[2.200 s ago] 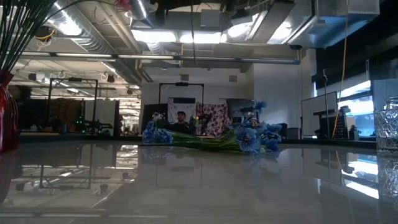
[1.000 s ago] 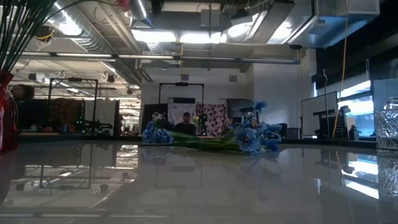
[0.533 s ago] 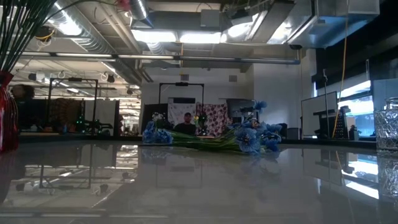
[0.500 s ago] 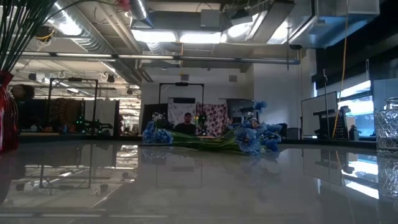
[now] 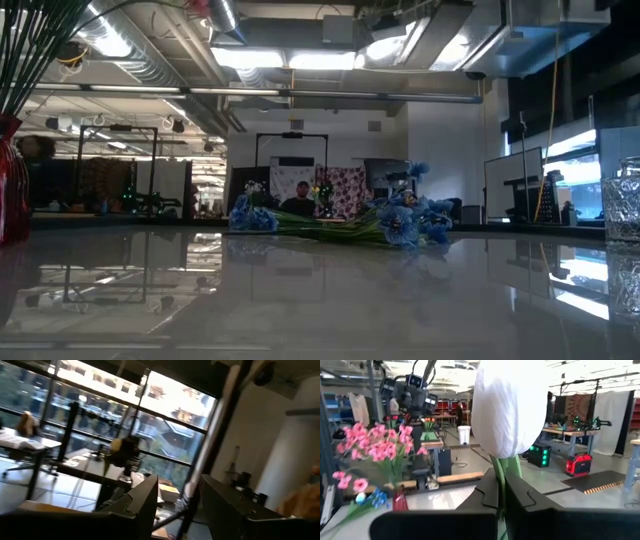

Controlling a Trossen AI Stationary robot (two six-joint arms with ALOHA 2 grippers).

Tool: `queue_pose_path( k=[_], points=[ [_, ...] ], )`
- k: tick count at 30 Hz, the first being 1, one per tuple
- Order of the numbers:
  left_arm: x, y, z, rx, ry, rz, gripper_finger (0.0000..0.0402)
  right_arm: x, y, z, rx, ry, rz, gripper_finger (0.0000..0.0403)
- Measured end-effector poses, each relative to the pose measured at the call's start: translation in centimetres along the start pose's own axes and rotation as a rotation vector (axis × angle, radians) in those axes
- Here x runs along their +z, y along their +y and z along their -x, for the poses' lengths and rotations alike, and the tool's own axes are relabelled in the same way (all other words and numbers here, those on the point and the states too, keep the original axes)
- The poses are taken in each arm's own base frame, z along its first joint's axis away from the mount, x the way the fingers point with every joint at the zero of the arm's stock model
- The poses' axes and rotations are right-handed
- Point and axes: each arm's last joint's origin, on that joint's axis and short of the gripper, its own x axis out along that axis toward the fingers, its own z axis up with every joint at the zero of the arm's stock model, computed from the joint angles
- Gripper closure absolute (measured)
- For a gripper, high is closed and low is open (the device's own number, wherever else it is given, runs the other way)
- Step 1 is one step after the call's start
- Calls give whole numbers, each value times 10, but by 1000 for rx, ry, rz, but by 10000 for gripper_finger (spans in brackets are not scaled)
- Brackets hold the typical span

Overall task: Sort flowers into vase by color
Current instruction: Put the center white tulip into the transparent vase

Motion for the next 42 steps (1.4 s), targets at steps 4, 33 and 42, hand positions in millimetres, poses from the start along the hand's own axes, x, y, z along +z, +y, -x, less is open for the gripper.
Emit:
queue_pose_path(
  k=[4,33,42],
  points=[
    [-3,-5,-1,-68,29,4,260,-9,-1,13,34,48,5,401],
    [-8,-15,-4,-42,21,26,261,-30,-2,35,102,327,-39,344],
    [-7,-13,-5,32,-6,47,261,-28,-2,35,100,464,-57,243]
  ],
)
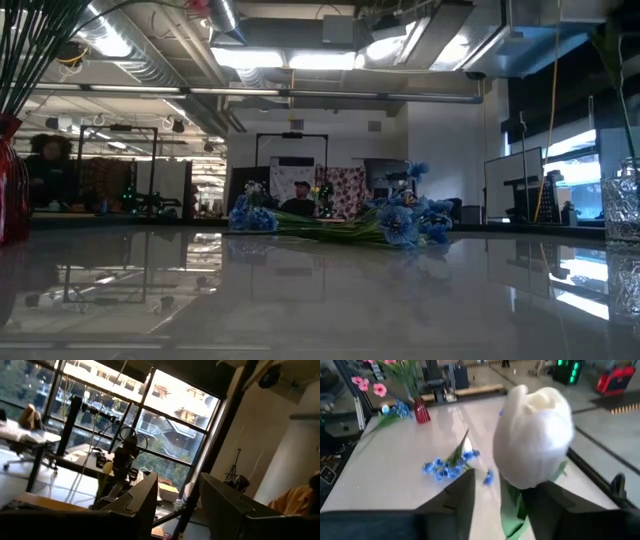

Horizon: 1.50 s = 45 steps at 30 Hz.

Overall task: Sort flowers into vase by color
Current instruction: Put the center white tulip into the transparent vase, then put the top white tulip into the transparent vase

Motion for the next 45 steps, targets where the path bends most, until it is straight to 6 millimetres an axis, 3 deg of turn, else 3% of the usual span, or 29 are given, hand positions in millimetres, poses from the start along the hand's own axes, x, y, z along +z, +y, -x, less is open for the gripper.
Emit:
queue_pose_path(
  k=[11,18,22,27,30,38,41,45],
  points=[
    [-16,9,-25,53,41,42,261,37,3,-1,-46,491,-53,117],
    [-18,10,-28,78,42,99,261,67,4,13,-53,391,-78,100],
    [-19,11,-28,82,47,126,261,85,4,35,-48,285,-112,106],
    [-17,14,-28,210,-14,86,260,118,4,39,-91,-2,-177,114],
    [-16,21,-26,342,-55,62,260,140,6,17,-112,-57,-161,119],
    [-13,38,-19,487,-60,41,260,187,11,-100,-311,39,-37,141],
    [-11,37,-10,503,-32,21,260,197,2,-131,-403,70,-49,148],
    [-10,34,6,520,12,18,260,209,-24,-161,-457,76,-136,156]
  ],
)
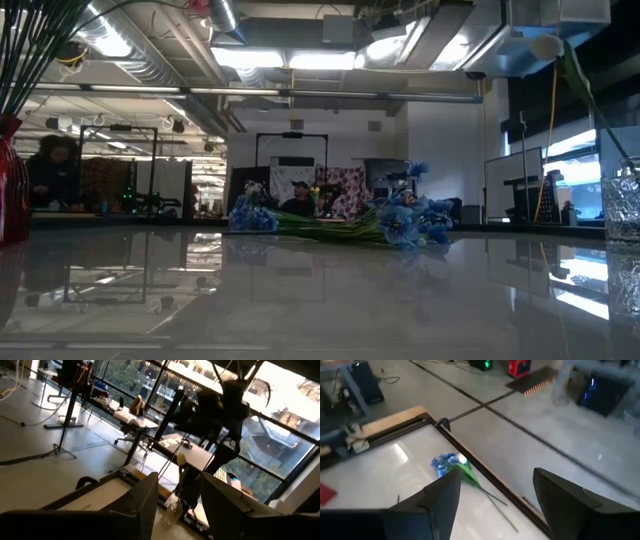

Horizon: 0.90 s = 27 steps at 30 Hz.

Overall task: Sort flowers into vase by color
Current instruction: Put the top white tulip into the transparent vase

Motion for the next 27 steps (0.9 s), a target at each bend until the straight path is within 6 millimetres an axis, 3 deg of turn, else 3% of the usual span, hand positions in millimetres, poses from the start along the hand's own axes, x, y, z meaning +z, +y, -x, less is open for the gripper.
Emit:
queue_pose_path(
  k=[3,7,13,18,22,27],
  points=[
    [0,2,10,4,29,-12,260,8,-16,-27,-10,32,-52,159],
    [1,4,18,4,35,-42,260,5,-51,-64,-58,136,-73,159],
    [-2,6,19,15,78,-80,260,-12,-109,-119,-78,292,-180,160],
    [-7,9,20,41,131,-100,260,-32,-154,-150,-154,404,-102,160],
    [-7,9,20,49,121,-99,260,-52,-171,-182,-149,516,4,160],
    [-6,11,20,104,92,-106,260,-84,-180,-229,-32,641,65,160]
  ],
)
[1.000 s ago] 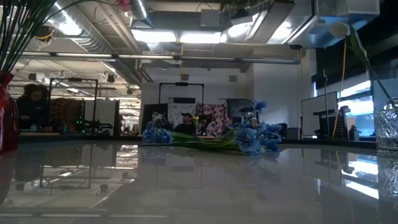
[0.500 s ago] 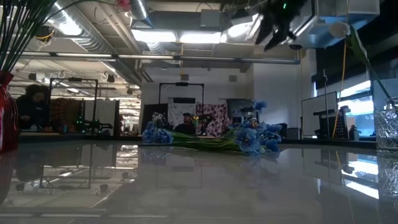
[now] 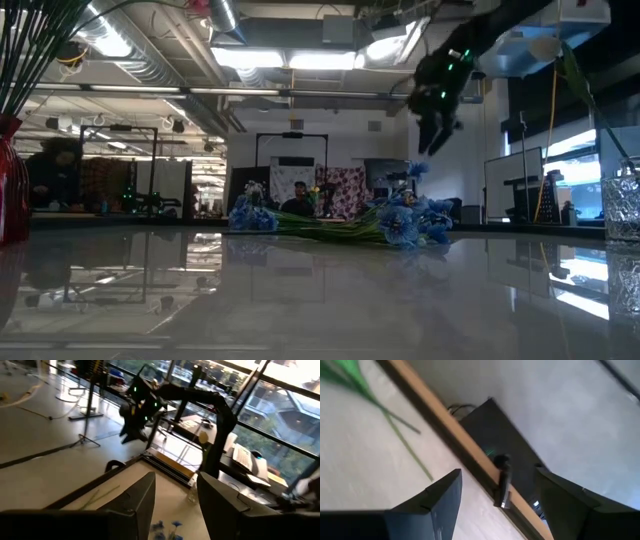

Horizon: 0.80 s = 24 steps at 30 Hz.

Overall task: Sort flowers into vase by color
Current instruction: Put the top white tulip into the transparent vase

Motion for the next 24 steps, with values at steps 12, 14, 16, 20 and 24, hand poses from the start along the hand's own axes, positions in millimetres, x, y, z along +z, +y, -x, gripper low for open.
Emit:
queue_pose_path(
  k=[12,14,16,20,24],
  points=[
    [5,3,0,151,-98,3,260,-1,36,-98,165,191,187,160],
    [5,4,0,166,-108,5,260,-2,45,-109,183,215,226,160],
    [6,4,0,166,-111,6,260,-3,52,-120,180,237,254,164],
    [6,4,0,165,-112,8,260,-5,61,-134,200,261,277,194],
    [6,4,0,164,-113,17,260,-10,67,-150,217,300,290,242]
  ],
)
